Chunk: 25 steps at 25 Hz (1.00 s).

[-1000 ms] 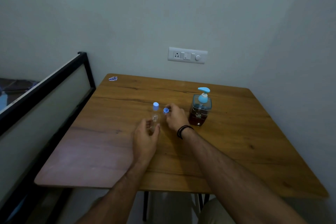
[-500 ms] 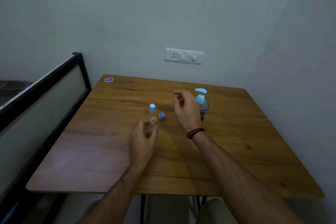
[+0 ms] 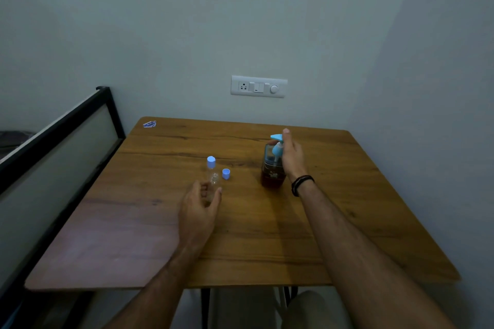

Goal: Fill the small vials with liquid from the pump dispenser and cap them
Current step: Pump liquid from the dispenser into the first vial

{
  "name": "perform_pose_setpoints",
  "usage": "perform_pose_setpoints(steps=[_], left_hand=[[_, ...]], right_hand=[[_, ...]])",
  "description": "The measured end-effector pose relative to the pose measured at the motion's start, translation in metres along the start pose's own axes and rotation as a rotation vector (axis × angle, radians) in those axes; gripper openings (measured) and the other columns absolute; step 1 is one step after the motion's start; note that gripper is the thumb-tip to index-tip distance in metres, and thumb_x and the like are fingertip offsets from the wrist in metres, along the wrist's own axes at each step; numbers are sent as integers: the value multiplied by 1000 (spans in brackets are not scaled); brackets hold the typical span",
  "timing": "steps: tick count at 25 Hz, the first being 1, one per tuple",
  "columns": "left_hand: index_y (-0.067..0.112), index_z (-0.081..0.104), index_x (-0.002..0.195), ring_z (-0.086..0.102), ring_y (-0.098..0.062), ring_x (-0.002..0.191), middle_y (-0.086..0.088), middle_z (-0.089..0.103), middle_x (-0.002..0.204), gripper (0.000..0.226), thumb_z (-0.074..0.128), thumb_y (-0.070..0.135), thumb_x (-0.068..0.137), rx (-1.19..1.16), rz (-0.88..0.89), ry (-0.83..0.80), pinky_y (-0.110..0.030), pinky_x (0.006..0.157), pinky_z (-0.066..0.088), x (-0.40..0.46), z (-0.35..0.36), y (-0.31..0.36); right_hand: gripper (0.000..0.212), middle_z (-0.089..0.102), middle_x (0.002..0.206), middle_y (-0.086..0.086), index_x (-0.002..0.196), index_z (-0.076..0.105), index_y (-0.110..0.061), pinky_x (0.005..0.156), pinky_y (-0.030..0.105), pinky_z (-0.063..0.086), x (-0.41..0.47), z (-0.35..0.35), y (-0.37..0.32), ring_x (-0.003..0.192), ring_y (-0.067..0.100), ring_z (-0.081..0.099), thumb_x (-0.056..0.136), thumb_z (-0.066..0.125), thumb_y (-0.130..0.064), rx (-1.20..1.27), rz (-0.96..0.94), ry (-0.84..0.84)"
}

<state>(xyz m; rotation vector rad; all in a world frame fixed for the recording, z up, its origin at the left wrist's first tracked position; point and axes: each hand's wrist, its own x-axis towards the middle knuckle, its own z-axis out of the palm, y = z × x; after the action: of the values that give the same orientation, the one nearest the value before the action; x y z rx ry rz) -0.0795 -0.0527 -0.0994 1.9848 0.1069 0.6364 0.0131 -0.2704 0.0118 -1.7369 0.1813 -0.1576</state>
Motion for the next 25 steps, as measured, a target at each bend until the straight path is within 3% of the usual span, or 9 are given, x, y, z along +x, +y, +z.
perform_pose_setpoints(steps=[4,8,15,18,21,25], left_hand=[[33,59,102,67,-7,86,15,68,95,16,69,43,95,5,32,-18,-42,72,58,-1,0,2],[35,57,103,66,-7,86,15,67,94,17,68,44,95,36,45,-25,-43,73,58,-3,0,6],[38,56,103,65,-5,83,17,66,92,17,68,46,94,64,26,-19,-44,75,58,-4,-1,9],[38,56,106,65,-5,86,17,66,95,18,68,46,95,54,33,-30,-43,75,59,-3,-2,10],[36,58,111,64,-5,91,18,65,99,20,66,46,96,50,63,-62,-44,77,58,-3,-2,11],[31,62,123,63,-6,103,18,65,110,27,65,42,98,-29,196,-155,-38,85,56,-2,2,41]], right_hand=[[54,69,80,-3,94,67,-17,63,25,48,-1,-2,6,67,7,64,104,37,-60,11,-1,1],[60,71,89,3,101,70,-16,65,27,49,5,1,2,75,13,65,103,33,-64,5,35,-2],[66,73,75,1,71,77,-18,74,40,55,24,12,-3,71,22,66,101,31,-56,-102,31,9],[70,75,75,2,68,77,-19,79,46,58,13,18,3,78,27,70,98,29,-60,-115,50,63],[79,74,73,2,72,78,-18,74,45,59,-13,15,13,73,22,70,91,24,-72,-147,39,114],[88,73,79,9,85,76,-9,60,32,52,-44,6,21,69,18,68,89,25,-81,-104,8,148]])
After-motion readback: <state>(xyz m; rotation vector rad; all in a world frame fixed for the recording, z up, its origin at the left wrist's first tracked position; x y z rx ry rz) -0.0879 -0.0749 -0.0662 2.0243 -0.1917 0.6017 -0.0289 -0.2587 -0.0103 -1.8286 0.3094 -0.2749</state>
